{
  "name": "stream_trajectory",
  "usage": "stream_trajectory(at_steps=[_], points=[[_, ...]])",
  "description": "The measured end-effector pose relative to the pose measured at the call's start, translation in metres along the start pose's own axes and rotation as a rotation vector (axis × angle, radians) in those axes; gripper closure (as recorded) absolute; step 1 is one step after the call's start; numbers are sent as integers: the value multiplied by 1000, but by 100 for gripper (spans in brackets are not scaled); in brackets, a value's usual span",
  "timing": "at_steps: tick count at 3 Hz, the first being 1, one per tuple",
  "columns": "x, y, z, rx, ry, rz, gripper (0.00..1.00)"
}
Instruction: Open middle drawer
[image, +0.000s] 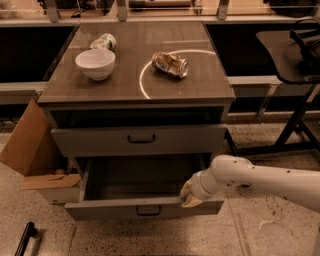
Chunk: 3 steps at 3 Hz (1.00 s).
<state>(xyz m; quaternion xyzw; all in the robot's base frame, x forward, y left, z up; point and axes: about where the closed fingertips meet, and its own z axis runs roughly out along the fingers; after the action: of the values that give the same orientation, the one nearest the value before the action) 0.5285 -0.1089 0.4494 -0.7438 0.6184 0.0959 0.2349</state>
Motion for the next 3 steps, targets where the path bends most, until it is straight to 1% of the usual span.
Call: stream_trajectory(at_steps=[1,2,3], points=[[-1,7,-5,7,-25,4,100],[-3,17,-10,11,-62,7,100],[-7,31,-10,-11,-105,9,100]])
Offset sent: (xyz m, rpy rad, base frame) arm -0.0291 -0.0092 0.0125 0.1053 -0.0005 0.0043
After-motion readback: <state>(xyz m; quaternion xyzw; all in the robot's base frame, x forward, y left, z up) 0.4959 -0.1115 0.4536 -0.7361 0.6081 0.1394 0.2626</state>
